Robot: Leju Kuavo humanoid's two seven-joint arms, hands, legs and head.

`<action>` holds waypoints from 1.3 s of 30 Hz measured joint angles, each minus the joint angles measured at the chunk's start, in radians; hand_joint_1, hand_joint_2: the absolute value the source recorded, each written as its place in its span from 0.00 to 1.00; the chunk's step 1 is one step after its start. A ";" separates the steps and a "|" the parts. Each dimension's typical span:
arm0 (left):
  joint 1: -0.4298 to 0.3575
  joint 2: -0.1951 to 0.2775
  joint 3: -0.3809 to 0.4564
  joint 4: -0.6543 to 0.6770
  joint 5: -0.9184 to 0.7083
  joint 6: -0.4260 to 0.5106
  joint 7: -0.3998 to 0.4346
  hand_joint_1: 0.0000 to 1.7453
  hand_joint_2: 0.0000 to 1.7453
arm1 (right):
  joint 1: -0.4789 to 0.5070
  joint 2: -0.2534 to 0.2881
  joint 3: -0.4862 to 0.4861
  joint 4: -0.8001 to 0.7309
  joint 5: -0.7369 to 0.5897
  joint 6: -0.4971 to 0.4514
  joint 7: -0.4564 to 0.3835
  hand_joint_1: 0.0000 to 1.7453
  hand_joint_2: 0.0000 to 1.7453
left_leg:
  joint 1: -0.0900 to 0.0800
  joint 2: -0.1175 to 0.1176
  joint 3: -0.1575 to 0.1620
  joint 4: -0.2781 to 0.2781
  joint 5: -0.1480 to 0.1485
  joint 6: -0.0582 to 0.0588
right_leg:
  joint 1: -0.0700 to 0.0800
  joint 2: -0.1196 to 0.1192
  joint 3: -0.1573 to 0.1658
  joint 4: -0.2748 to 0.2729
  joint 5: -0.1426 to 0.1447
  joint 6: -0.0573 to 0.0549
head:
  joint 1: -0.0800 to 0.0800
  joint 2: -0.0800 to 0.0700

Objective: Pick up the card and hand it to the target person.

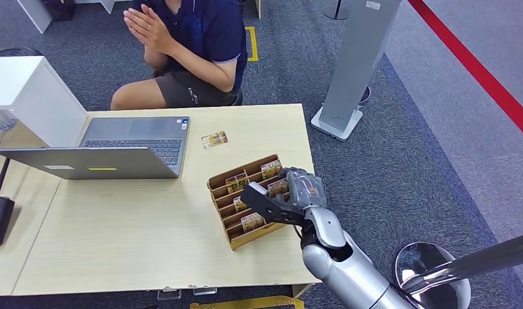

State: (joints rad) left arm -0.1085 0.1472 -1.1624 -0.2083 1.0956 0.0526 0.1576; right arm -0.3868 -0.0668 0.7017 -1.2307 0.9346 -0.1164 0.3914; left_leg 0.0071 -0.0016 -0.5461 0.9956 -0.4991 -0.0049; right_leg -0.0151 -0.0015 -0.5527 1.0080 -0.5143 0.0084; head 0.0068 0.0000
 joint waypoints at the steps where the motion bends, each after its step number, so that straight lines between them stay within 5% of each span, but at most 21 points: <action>1: 0.000 0.000 0.000 0.000 0.000 0.000 0.000 0.00 0.00 | 0.000 0.000 0.000 0.001 0.000 0.000 0.000 0.43 1.00 | 0.000 0.000 0.000 0.000 0.000 0.000 | 0.000 0.000 0.000 0.000 0.000 0.000 | 0.000 0.000; 10: 0.000 0.000 0.000 0.000 0.000 0.000 0.000 0.00 0.00 | 0.000 0.000 0.000 0.001 -0.006 0.003 0.001 0.51 1.00 | 0.000 0.000 0.000 0.000 0.000 0.000 | 0.000 0.000 0.000 0.000 0.000 0.000 | 0.000 0.000; 15: 0.000 0.000 0.000 0.000 0.000 -0.001 -0.001 0.00 0.00 | 0.001 0.000 0.000 0.001 -0.009 0.003 0.004 0.76 1.00 | 0.000 0.000 0.000 0.000 0.000 0.000 | 0.000 0.000 0.000 0.000 0.000 0.000 | 0.000 0.000; 39: 0.000 0.000 0.000 0.000 -0.014 0.003 0.000 0.00 0.00 | 0.004 -0.002 -0.001 -0.008 -0.014 0.008 0.004 0.81 1.00 | 0.000 0.000 0.001 0.000 0.000 0.000 | 0.000 0.000 0.000 0.000 0.000 0.000 | 0.000 0.000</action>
State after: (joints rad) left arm -0.1085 0.1472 -1.1624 -0.2083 1.0812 0.0557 0.1574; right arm -0.3832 -0.0685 0.7010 -1.2383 0.9206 -0.1087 0.3955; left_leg 0.0071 -0.0015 -0.5454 0.9956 -0.4991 -0.0050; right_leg -0.0151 -0.0013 -0.5525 1.0080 -0.5143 0.0084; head 0.0065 0.0000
